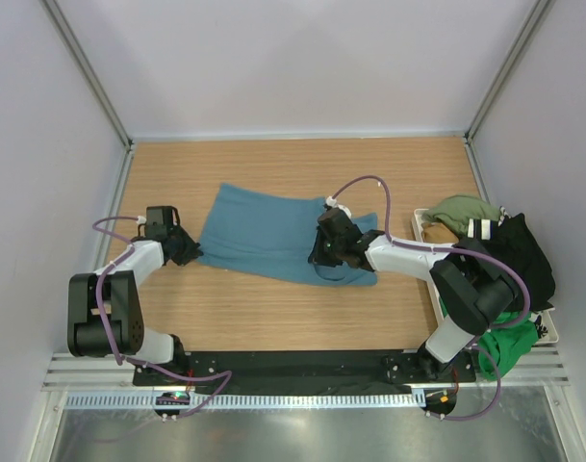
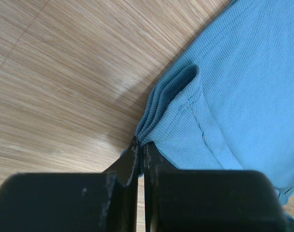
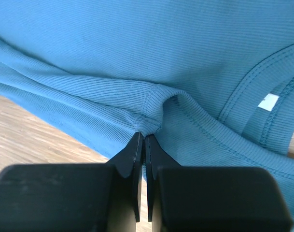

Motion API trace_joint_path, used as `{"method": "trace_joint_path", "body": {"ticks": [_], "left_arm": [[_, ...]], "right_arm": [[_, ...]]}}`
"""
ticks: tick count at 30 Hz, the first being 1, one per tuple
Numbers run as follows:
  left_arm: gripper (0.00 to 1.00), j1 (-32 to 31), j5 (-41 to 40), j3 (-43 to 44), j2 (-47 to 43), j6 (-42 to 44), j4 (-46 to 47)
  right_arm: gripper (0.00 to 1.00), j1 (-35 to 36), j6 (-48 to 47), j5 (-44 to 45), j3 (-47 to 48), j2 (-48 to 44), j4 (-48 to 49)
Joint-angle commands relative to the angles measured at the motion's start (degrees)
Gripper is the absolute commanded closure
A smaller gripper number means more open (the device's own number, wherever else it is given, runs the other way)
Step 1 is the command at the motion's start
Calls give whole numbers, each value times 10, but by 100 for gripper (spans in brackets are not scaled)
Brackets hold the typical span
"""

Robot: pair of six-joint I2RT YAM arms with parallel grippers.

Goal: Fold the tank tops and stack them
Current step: Fold the tank top

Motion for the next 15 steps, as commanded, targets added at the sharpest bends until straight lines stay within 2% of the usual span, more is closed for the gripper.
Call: {"method": "trace_joint_path", "body": {"ticks": [1, 9, 15], "left_arm": [[100, 3, 3, 5, -17, 6, 21], [100, -4, 0, 2, -12, 5, 25], [100, -5, -6, -12, -28, 6, 25]], "right_arm": [[92, 3, -16, 49, 23, -18, -3], [92, 0, -33, 72, 48, 15, -6], [85, -12, -46, 101, 77, 58, -46]]}}
